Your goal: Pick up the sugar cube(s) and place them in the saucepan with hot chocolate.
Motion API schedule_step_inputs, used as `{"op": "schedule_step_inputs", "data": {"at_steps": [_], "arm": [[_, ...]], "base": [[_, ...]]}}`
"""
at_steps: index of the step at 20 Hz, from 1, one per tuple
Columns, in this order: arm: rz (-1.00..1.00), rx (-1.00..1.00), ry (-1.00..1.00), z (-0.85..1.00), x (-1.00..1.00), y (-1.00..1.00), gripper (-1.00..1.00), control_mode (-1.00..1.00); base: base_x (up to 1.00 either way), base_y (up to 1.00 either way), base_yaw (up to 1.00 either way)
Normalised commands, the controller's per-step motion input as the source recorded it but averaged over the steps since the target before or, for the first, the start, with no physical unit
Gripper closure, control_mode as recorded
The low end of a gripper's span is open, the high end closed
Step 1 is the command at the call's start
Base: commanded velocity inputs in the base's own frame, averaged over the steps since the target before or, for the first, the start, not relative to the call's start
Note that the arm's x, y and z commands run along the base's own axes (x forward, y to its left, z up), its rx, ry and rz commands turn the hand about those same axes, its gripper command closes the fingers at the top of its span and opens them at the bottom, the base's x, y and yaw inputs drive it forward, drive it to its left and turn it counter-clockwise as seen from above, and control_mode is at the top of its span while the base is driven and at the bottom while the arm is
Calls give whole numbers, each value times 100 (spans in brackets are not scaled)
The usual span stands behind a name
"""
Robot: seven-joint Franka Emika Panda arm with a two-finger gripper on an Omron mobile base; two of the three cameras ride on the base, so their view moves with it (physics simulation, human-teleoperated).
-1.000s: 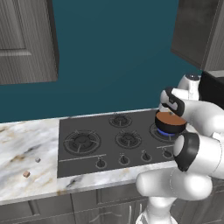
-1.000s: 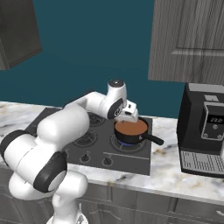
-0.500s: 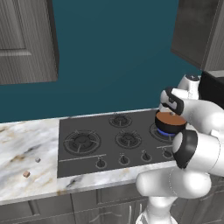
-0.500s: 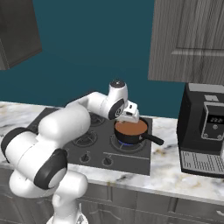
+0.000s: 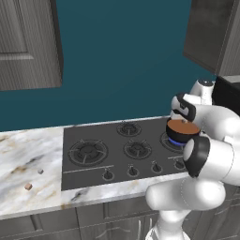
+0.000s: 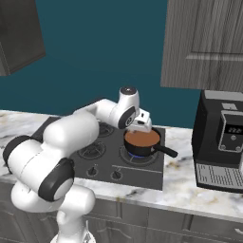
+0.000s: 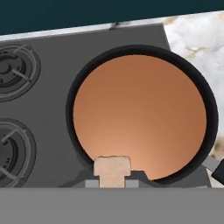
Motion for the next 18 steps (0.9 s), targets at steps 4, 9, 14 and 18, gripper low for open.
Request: {"op": "schedule_step_inputs", "data": {"at_steps": [4, 9, 14, 18], "arm": [[0, 0, 0, 0, 5, -6, 100, -100], [0, 0, 0, 0, 4, -2, 100, -100], [0, 0, 0, -2, 11, -2, 100, -100], [0, 0, 0, -2, 15, -9, 100, -100]], "base": [[0, 0, 0], [0, 0, 0], [0, 0, 0], [0, 0, 0]]}}
